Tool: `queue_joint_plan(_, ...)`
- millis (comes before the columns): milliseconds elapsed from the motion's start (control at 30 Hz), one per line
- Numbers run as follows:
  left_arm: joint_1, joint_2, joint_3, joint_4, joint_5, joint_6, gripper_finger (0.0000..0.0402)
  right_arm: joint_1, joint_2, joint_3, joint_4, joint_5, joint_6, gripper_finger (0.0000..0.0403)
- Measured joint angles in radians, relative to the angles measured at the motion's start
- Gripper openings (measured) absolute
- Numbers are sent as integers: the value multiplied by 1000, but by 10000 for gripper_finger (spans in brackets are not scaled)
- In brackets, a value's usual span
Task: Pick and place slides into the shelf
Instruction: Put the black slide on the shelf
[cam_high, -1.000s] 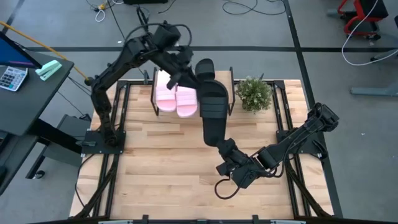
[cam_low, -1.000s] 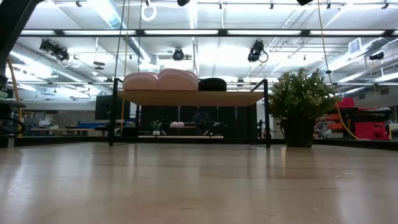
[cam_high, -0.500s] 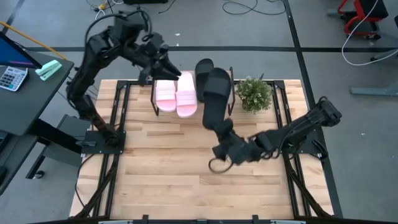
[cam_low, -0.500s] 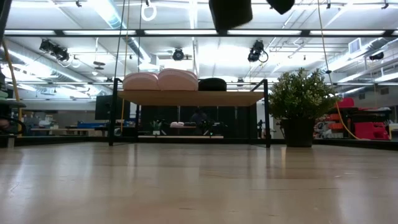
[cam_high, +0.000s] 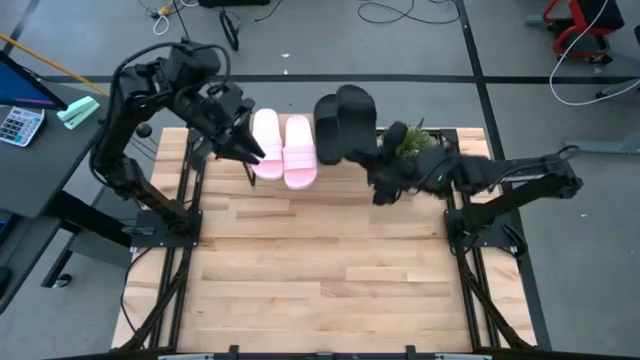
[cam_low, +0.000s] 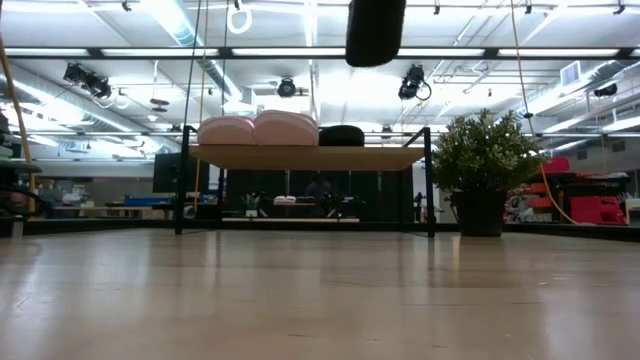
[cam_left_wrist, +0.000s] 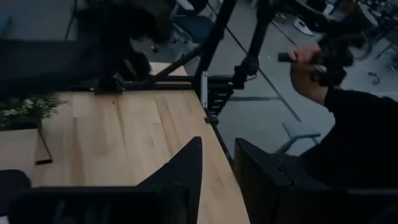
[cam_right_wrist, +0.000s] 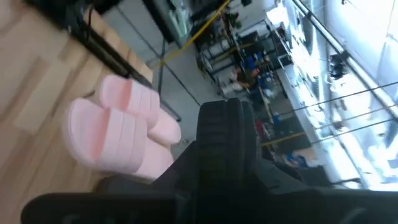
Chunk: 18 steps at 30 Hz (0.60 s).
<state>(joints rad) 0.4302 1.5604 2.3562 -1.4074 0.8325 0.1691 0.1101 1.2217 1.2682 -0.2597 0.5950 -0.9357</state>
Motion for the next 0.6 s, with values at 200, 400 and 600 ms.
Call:
queue_joint_plan(200, -79, 0, 0, -4, -51, 0, 100, -159, -54, 0, -124, -123, 78, 69)
queue_joint_plan(400, -150, 1, 0, -5, -122, -5, 94, -288, -28, 0, -191, -238, 82, 69)
queue_joint_plan(600, -210, 1, 0, -12, -126, -54, 95, -416, 22, 0, -221, -329, -2, 69)
